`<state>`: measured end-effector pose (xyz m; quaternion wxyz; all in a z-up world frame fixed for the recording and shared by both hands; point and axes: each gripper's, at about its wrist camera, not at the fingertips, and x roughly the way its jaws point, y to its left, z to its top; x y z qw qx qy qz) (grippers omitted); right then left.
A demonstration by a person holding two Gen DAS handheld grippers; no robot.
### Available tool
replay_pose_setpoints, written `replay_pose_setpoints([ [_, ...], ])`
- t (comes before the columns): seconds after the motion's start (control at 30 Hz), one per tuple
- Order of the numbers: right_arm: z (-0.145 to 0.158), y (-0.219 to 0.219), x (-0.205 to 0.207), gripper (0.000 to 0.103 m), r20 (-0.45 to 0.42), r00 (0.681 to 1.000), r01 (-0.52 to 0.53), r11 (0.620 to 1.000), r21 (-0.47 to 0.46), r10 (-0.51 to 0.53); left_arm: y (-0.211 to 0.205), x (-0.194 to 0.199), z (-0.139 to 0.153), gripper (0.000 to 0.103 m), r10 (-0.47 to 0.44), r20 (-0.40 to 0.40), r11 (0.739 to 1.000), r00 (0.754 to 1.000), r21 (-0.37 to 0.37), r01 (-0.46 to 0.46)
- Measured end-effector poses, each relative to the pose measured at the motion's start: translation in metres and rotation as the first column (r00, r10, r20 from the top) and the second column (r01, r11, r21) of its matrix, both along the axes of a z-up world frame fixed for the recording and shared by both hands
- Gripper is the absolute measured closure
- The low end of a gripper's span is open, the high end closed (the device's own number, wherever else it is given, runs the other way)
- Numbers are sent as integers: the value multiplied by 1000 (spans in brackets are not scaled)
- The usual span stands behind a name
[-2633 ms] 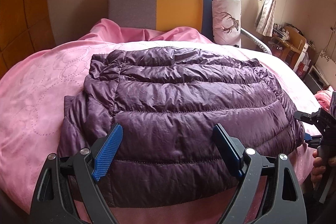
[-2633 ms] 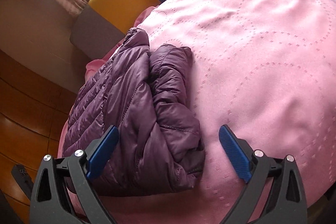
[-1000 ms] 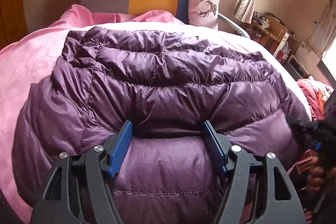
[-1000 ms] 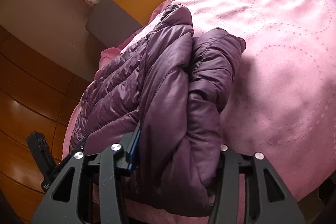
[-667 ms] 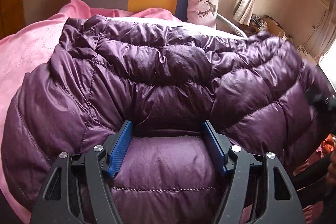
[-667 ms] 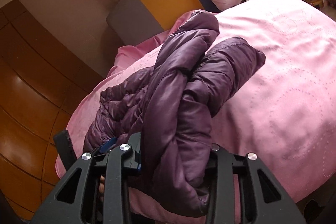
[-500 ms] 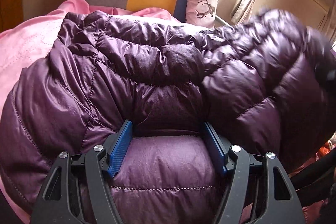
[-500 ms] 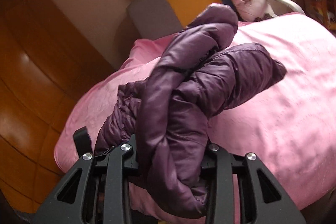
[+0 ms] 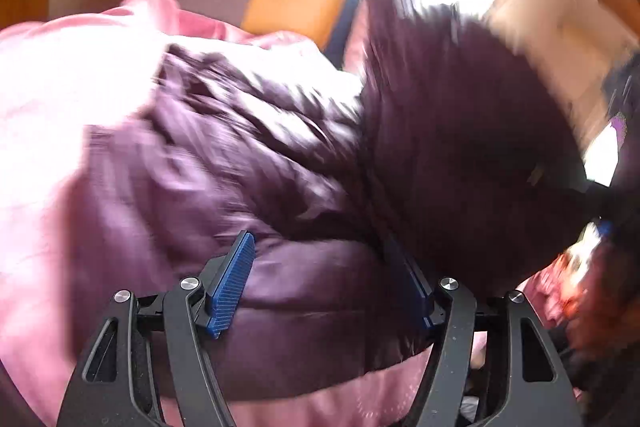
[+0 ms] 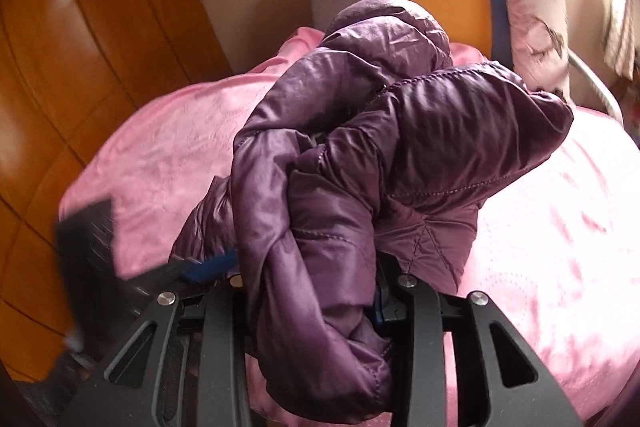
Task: Fold large clothes
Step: 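Grasp the jacket end with the right tool while the left tool grasps it too, folding it over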
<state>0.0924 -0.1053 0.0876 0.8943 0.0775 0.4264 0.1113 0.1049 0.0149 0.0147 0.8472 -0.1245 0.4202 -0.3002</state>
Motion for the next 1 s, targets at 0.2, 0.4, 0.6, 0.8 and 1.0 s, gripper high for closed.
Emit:
replay_pose_setpoints([
  [0.2, -18, 71, 3, 68, 28, 992, -114, 975, -193, 121, 91, 5, 35, 36, 85, 6, 976, 996, -204, -82],
  [0.4, -49, 135, -4, 40, 84, 959, -226, 910, -349, 270, 107, 4, 70, 28, -8, 80, 950, 997, -309, 32],
  [0.6, -61, 151, -21, 3, 201, 914, -268, 896, -353, 352, 80, 21, 85, 16, -136, 94, 933, 986, -323, 160],
  [0.8, -60, 163, -31, 2, 246, 879, -323, 890, -323, 408, 27, 55, 85, 25, -284, 11, 937, 959, -207, 280],
  [1.0, -50, 134, -31, 2, 269, 881, -344, 918, -198, 388, -3, 79, 70, 85, -259, -44, 965, 965, -56, 256],
])
